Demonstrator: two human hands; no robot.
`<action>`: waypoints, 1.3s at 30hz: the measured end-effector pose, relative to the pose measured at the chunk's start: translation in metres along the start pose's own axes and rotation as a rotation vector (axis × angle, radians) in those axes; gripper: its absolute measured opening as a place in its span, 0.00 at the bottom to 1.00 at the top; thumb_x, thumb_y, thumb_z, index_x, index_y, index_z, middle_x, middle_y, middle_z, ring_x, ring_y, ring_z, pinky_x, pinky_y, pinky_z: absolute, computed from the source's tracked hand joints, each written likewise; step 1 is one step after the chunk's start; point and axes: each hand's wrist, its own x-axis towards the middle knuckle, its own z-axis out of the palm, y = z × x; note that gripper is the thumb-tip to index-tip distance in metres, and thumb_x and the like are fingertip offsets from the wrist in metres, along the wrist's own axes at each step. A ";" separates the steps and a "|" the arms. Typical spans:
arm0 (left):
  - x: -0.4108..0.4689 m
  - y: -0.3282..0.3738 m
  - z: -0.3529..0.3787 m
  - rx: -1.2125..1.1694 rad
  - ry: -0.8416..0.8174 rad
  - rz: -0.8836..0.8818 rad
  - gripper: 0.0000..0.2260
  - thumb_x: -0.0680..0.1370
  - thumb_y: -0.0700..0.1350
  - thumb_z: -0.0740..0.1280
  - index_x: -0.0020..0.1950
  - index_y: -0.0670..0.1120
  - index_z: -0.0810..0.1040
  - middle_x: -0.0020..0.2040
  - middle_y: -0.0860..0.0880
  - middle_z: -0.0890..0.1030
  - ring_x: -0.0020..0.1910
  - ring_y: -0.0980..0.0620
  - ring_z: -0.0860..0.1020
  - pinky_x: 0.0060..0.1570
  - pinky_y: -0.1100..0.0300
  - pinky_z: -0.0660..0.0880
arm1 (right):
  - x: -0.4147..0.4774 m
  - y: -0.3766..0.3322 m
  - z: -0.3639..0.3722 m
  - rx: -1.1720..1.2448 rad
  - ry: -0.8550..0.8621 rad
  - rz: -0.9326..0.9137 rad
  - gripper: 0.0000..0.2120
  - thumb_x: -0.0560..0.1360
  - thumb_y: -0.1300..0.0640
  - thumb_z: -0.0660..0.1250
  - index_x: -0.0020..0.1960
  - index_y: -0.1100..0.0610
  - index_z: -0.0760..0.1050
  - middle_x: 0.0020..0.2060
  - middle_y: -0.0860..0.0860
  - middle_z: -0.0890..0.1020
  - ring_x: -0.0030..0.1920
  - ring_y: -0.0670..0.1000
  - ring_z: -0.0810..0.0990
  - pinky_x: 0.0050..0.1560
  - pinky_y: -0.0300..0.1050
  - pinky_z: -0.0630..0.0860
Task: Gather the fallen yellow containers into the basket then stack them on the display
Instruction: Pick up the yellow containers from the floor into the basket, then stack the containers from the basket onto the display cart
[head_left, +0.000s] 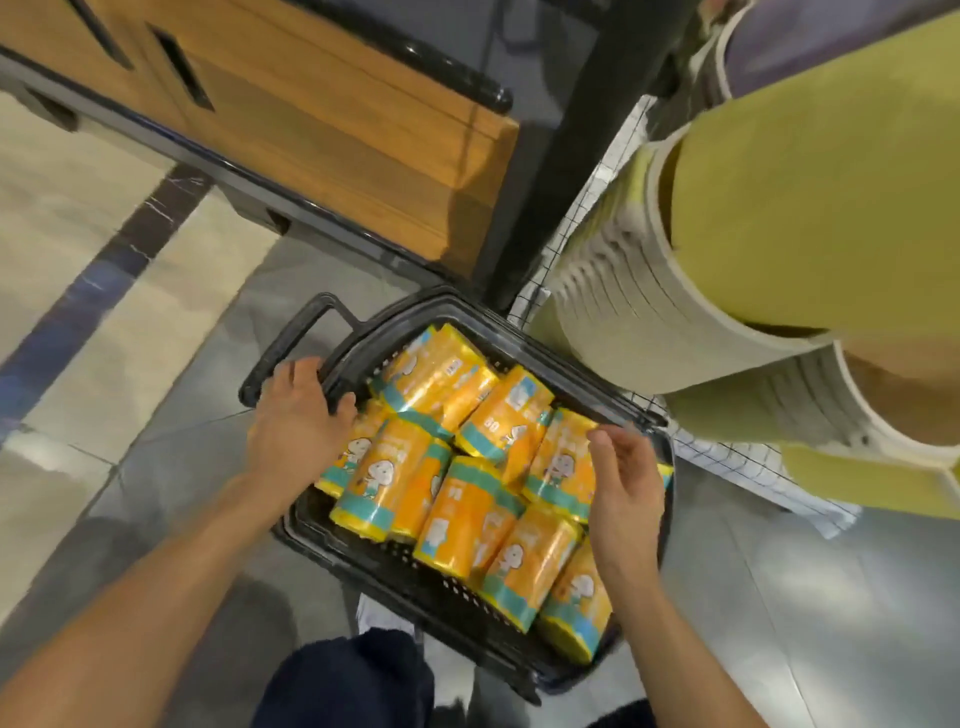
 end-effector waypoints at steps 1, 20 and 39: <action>0.006 0.002 -0.003 0.009 -0.083 -0.052 0.27 0.80 0.52 0.70 0.74 0.40 0.68 0.67 0.36 0.74 0.67 0.33 0.72 0.65 0.39 0.71 | -0.003 0.003 -0.011 -0.010 0.062 0.039 0.04 0.83 0.52 0.67 0.56 0.51 0.78 0.50 0.46 0.83 0.52 0.45 0.82 0.53 0.42 0.76; 0.075 0.005 0.009 -0.051 -0.385 -0.198 0.23 0.75 0.54 0.77 0.63 0.39 0.82 0.58 0.35 0.83 0.54 0.37 0.81 0.50 0.51 0.74 | -0.010 0.136 -0.068 -0.052 0.177 0.683 0.22 0.80 0.34 0.62 0.51 0.53 0.79 0.45 0.49 0.84 0.44 0.47 0.82 0.41 0.44 0.77; 0.037 -0.025 -0.040 -0.127 -0.241 -0.306 0.18 0.70 0.50 0.80 0.56 0.42 0.85 0.47 0.43 0.83 0.47 0.44 0.82 0.49 0.50 0.80 | -0.030 0.115 -0.065 -0.330 0.232 0.529 0.25 0.83 0.41 0.62 0.39 0.60 0.76 0.35 0.58 0.82 0.38 0.63 0.82 0.43 0.61 0.82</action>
